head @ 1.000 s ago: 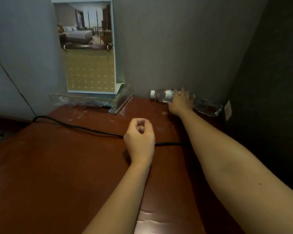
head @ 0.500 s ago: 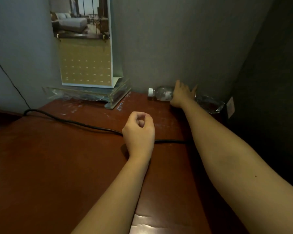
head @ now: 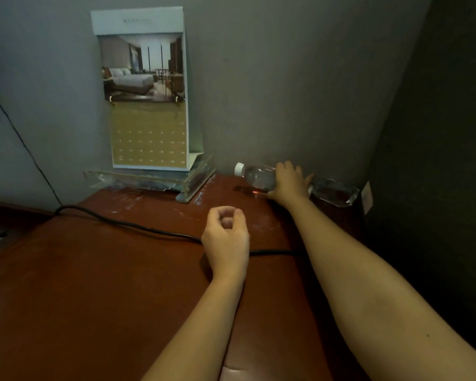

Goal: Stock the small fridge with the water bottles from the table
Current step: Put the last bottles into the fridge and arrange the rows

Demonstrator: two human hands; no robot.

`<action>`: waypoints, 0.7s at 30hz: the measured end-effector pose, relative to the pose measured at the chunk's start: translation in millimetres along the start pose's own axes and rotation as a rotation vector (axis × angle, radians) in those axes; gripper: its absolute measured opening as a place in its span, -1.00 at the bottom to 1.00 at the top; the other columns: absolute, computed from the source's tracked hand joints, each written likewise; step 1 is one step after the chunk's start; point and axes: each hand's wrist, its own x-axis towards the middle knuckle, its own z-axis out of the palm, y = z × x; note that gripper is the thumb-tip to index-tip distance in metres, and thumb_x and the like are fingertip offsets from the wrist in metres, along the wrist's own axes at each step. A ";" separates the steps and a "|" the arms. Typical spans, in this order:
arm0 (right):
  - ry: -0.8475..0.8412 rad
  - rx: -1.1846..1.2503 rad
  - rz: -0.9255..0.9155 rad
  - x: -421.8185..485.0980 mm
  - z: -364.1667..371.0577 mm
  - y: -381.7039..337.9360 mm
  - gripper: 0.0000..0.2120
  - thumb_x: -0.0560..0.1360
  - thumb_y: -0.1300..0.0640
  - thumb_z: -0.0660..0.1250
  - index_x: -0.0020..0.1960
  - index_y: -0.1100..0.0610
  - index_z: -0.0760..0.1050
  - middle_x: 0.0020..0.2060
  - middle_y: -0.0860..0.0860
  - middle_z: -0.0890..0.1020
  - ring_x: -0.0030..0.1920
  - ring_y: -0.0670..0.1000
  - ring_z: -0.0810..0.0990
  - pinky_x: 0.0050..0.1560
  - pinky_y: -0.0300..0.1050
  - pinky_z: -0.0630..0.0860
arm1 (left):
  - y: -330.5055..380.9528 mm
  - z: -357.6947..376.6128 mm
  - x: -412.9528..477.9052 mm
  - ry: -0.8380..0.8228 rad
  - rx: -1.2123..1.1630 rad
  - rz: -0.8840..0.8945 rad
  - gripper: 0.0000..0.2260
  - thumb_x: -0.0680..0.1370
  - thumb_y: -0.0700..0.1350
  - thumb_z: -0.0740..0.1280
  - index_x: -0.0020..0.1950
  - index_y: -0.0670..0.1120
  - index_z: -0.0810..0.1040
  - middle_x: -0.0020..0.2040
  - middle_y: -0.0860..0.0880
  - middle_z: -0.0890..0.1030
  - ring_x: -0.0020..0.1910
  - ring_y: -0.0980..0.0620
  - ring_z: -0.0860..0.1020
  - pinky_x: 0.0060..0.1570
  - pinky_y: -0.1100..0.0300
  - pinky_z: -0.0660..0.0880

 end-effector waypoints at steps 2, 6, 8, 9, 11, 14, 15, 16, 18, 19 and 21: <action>0.133 0.169 0.044 -13.5 -1.4 -13.2 -0.37 0.33 0.00 0.48 0.29 0.14 0.31 0.25 0.12 0.38 0.30 0.22 0.33 0.35 0.39 0.15 | 0.3 0.4 0.1 0.014 -0.017 0.000 -0.92 0.54 -0.13 0.28 -0.13 0.03 0.45 -0.30 0.03 0.53 -0.37 0.04 0.55 -0.23 0.03 0.56; 0.355 0.705 0.143 -45.6 -12.4 -47.3 -0.43 0.34 0.02 0.47 0.23 0.20 0.35 0.15 0.18 0.51 0.17 0.23 0.49 0.16 0.07 0.44 | -2.9 2.4 3.7 0.064 -0.056 0.027 -0.93 0.56 -0.07 0.26 0.01 -0.03 0.42 -0.20 0.05 0.53 -0.25 0.00 0.58 -0.09 -0.09 0.57; 0.353 0.897 0.179 -68.0 -22.4 -61.5 -0.46 0.35 0.01 0.47 0.19 0.19 0.35 0.10 0.17 0.57 0.10 0.20 0.55 0.05 0.01 0.50 | -5.0 2.4 4.8 0.099 -0.075 0.051 -0.88 0.58 -0.02 0.22 0.04 -0.04 0.41 -0.07 -0.01 0.54 -0.10 -0.05 0.58 0.01 -0.14 0.54; 0.333 0.954 0.191 -79.1 -28.4 -66.4 -0.46 0.35 0.00 0.48 0.19 0.19 0.34 0.08 0.16 0.58 0.08 0.19 0.57 0.05 0.03 0.51 | -5.8 1.8 5.2 0.116 -0.079 0.061 -0.84 0.57 0.03 0.20 0.05 -0.03 0.41 -0.01 -0.05 0.53 -0.02 -0.07 0.57 0.06 -0.14 0.52; 0.289 1.000 0.186 -101.2 -40.5 -70.7 -0.46 0.34 -0.01 0.48 0.18 0.17 0.33 0.07 0.14 0.60 0.07 0.16 0.58 0.05 0.07 0.53 | -7.2 0.4 5.9 0.143 -0.078 0.069 -0.72 0.51 0.16 0.13 0.05 0.00 0.41 0.06 -0.07 0.53 0.06 -0.06 0.54 0.11 -0.10 0.49; 0.228 0.888 0.137 -129.6 -58.9 -67.0 -0.47 0.34 -0.05 0.47 0.17 0.11 0.32 0.06 0.09 0.61 0.06 0.12 0.60 0.05 0.08 0.54 | -5.0 -0.2 6.0 0.164 -0.088 0.060 -0.62 0.46 0.24 0.05 0.04 0.00 0.42 0.07 -0.10 0.54 0.09 -0.07 0.52 0.12 -0.06 0.47; 0.210 0.844 0.124 -138.9 -65.8 -63.5 -0.47 0.33 -0.05 0.47 0.16 0.10 0.32 0.06 0.07 0.61 0.06 0.11 0.60 0.06 0.07 0.54 | -4.1 -0.2 5.8 0.167 -0.095 0.049 -0.63 0.48 0.23 0.05 0.03 -0.01 0.41 0.06 -0.10 0.55 0.08 -0.08 0.53 0.11 -0.05 0.47; 0.191 0.809 0.114 -148.3 -73.0 -59.1 -0.47 0.33 -0.06 0.47 0.16 0.09 0.32 0.06 0.05 0.60 0.07 0.10 0.60 0.06 0.07 0.54 | -2.6 -0.2 5.0 0.168 -0.108 0.040 -0.67 0.52 0.20 0.05 0.03 -0.02 0.41 0.02 -0.09 0.54 0.06 -0.09 0.53 0.09 -0.05 0.46; 0.159 0.759 0.105 -168.5 -85.6 -48.3 -0.47 0.33 -0.07 0.47 0.17 0.08 0.32 0.07 0.03 0.60 0.07 0.08 0.60 0.08 0.05 0.54 | 0.5 0.2 2.9 0.169 -0.133 0.029 -0.74 0.61 0.10 0.06 0.01 -0.05 0.41 -0.06 -0.06 0.53 -0.02 -0.07 0.54 0.08 -0.05 0.46; 0.146 0.746 0.107 -178.8 -89.8 -42.0 -0.46 0.33 -0.07 0.47 0.17 0.07 0.32 0.06 0.03 0.60 0.07 0.08 0.60 0.08 0.04 0.54 | 1.7 0.1 1.7 0.168 -0.140 0.029 -0.75 0.63 0.07 0.06 0.00 -0.07 0.41 -0.12 -0.03 0.53 -0.06 -0.05 0.53 0.06 -0.04 0.47; 0.129 0.754 0.118 -199.6 -94.9 -30.4 -0.47 0.31 -0.09 0.47 0.15 0.05 0.33 0.04 0.02 0.61 0.05 0.07 0.61 0.06 0.05 0.56 | 4.4 0.4 -0.4 0.160 -0.153 0.026 -0.75 0.64 0.05 0.05 -0.02 -0.07 0.42 -0.20 0.03 0.51 -0.12 -0.02 0.51 0.00 0.01 0.46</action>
